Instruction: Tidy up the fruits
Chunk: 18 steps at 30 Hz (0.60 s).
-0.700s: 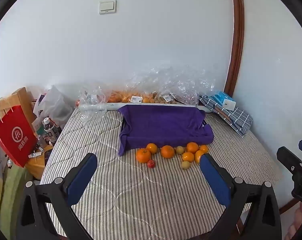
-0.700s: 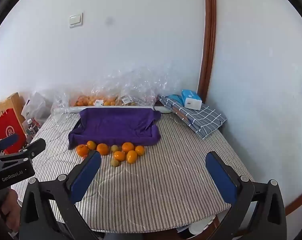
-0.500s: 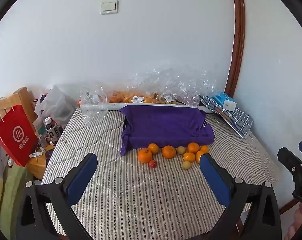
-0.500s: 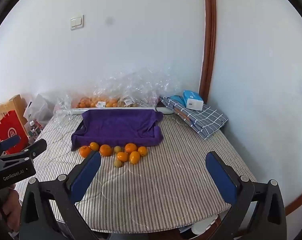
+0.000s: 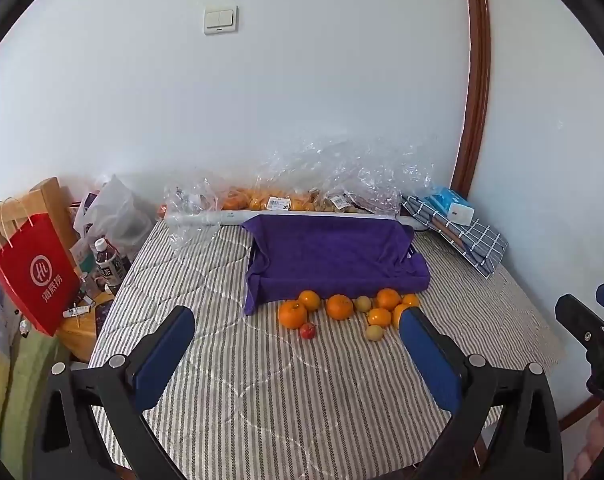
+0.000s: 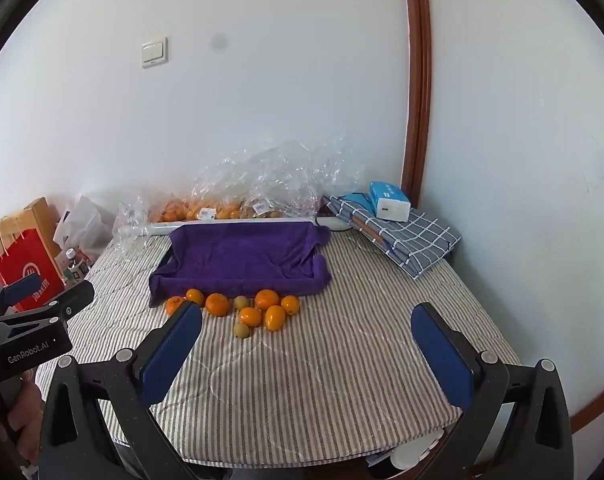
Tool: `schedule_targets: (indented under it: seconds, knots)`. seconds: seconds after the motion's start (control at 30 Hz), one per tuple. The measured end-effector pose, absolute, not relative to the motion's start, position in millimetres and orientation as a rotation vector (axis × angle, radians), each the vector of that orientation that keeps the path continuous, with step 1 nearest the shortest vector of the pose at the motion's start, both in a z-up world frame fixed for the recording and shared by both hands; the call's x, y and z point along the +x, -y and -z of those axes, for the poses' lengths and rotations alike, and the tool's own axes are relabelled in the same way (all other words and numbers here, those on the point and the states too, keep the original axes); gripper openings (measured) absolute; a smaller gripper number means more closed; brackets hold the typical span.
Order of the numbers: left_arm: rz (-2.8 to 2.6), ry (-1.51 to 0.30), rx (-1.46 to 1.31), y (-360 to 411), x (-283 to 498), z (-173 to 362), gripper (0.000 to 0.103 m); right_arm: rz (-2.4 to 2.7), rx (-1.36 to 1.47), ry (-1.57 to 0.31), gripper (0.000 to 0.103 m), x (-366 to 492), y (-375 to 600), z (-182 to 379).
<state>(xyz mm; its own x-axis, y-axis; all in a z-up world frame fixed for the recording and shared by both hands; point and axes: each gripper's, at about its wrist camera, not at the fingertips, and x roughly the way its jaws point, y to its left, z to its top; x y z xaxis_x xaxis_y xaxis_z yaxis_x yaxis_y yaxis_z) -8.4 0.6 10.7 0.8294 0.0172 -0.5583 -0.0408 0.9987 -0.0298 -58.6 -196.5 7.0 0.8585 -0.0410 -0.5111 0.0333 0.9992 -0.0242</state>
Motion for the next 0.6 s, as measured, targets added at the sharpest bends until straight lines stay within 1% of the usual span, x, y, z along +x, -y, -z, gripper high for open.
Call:
schedule_targets:
  seconds: [0.6]
  knots:
    - [-0.039, -0.572, -0.042, -3.1, -10.1, -15.8, 0.103, 0.024, -0.014, -0.544, 0.103, -60.5, 190.8, -1.7]
